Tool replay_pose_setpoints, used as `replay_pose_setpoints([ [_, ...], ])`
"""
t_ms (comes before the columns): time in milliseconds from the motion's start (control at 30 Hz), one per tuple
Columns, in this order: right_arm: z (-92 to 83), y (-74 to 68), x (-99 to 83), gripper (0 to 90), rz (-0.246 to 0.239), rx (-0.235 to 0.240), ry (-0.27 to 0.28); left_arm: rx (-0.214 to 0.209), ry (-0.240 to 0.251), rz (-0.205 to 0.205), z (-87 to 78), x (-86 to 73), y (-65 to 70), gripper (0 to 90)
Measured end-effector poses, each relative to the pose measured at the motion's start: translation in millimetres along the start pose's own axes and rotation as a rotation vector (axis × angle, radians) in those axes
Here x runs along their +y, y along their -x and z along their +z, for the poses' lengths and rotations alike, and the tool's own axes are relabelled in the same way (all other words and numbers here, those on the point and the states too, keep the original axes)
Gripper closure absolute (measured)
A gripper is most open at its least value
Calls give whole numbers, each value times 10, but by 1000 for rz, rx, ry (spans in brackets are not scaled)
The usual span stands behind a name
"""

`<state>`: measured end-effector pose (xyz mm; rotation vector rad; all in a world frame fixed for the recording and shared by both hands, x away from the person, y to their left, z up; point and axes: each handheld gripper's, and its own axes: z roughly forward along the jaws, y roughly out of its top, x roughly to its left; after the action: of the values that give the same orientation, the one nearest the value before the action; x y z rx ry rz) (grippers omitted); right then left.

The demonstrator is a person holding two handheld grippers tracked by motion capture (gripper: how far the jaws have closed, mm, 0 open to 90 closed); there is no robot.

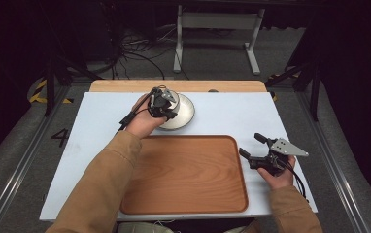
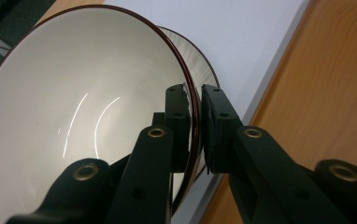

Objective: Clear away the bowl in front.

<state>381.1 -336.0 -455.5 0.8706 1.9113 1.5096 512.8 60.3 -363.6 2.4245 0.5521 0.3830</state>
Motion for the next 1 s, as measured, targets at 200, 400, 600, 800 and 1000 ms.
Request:
replay_pose_setpoints([
  [200, 0, 2, -1, 110, 2, -2, 3, -10, -5, 16, -102, 19, 67, 821],
  [400, 1, 5, -1, 110, 6, -1, 3, -16, -44, 28, -202, 22, 154, 821],
  [600, 1, 5, -1, 109, 7, -2, 3, -47, -24, 52, -330, 38, 265, 823],
  [800, 1, 5, -1, 109, 7, -3, 3, -84, -31, 106, -455, 67, 462, 822],
  [1000, 1, 4, -1, 109, 6, -2, 3, -111, -41, 149, -553, 55, 613, 822],
])
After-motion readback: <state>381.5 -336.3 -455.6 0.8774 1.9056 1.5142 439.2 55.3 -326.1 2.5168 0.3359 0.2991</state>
